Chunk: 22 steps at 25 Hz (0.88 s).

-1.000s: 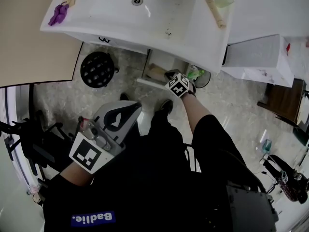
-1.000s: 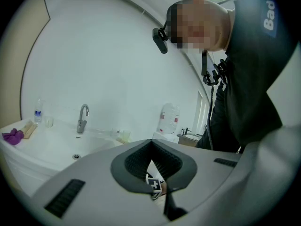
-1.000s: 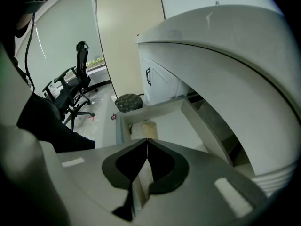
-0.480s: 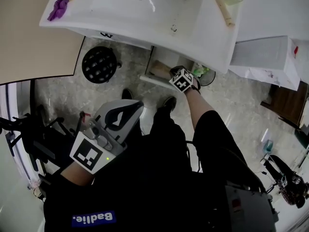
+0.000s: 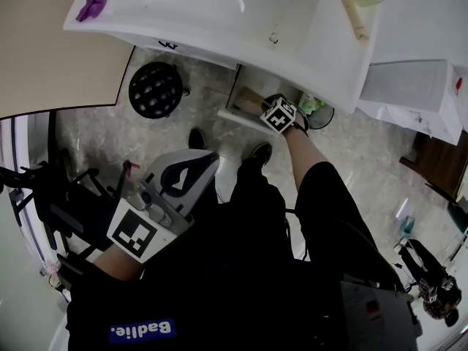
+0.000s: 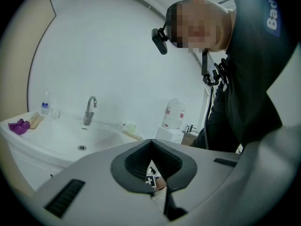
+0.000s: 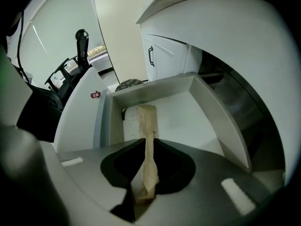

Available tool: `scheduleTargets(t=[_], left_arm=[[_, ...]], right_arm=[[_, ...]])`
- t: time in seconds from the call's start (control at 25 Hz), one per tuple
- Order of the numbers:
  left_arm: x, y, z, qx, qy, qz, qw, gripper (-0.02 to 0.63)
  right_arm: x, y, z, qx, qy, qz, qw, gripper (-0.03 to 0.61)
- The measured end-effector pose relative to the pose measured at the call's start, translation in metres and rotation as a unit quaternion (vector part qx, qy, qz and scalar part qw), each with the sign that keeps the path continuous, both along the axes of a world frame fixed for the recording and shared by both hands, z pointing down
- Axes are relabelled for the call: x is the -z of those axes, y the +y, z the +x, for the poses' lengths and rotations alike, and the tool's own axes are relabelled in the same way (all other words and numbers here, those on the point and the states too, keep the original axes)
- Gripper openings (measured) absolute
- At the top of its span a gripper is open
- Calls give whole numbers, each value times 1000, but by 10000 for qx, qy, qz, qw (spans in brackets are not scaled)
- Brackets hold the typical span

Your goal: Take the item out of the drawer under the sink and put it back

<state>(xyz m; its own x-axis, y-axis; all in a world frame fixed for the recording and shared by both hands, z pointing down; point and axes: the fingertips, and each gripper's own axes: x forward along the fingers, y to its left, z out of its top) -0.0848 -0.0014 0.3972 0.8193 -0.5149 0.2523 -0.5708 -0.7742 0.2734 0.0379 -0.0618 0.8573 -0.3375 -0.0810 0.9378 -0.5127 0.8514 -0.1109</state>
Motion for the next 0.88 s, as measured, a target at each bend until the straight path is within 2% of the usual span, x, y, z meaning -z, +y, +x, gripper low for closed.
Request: scheduleTargets(t=[0.44, 0.88], left_arm=[[-12, 0, -6, 108, -57, -57, 9999, 5], [-17, 1, -9, 137, -107, -85, 9998, 5]], right_arm=[[-20, -5, -5, 237, 210, -181, 9993, 75], [-29, -4, -7, 313, 244, -313, 9987, 91]])
